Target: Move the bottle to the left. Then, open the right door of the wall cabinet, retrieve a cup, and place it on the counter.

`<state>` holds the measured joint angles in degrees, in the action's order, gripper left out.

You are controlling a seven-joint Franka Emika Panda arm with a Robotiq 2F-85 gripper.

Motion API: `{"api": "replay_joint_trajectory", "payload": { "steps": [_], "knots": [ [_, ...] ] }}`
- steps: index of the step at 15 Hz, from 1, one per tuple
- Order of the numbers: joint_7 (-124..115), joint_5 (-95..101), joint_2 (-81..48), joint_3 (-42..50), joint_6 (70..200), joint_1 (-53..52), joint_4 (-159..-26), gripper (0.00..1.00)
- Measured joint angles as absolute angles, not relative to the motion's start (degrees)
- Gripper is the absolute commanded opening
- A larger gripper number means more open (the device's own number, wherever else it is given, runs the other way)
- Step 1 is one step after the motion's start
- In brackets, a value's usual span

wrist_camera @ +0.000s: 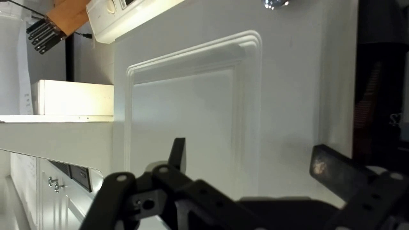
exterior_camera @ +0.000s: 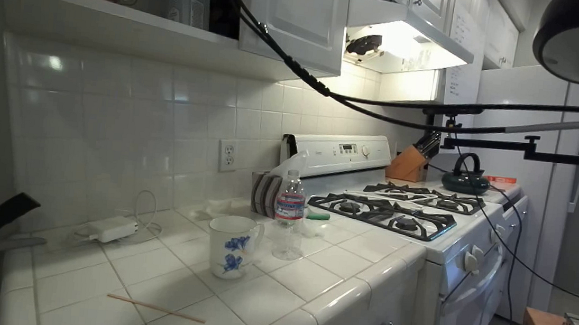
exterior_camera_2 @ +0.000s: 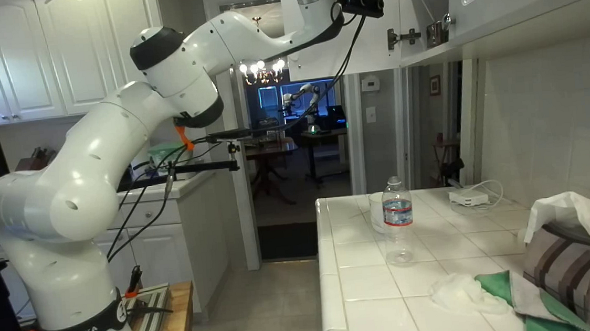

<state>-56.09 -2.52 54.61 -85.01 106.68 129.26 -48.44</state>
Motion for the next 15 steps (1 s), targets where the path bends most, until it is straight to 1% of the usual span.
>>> {"api": "replay_joint_trajectory", "payload": {
  "steps": [8,15],
  "knots": [
    [-54.7,-2.9,54.8,-87.5,106.8,129.6,-44.5,1.0],
    [-54.6,-6.7,56.8,-85.7,106.8,136.3,-39.1,1.0]
  ]
}}
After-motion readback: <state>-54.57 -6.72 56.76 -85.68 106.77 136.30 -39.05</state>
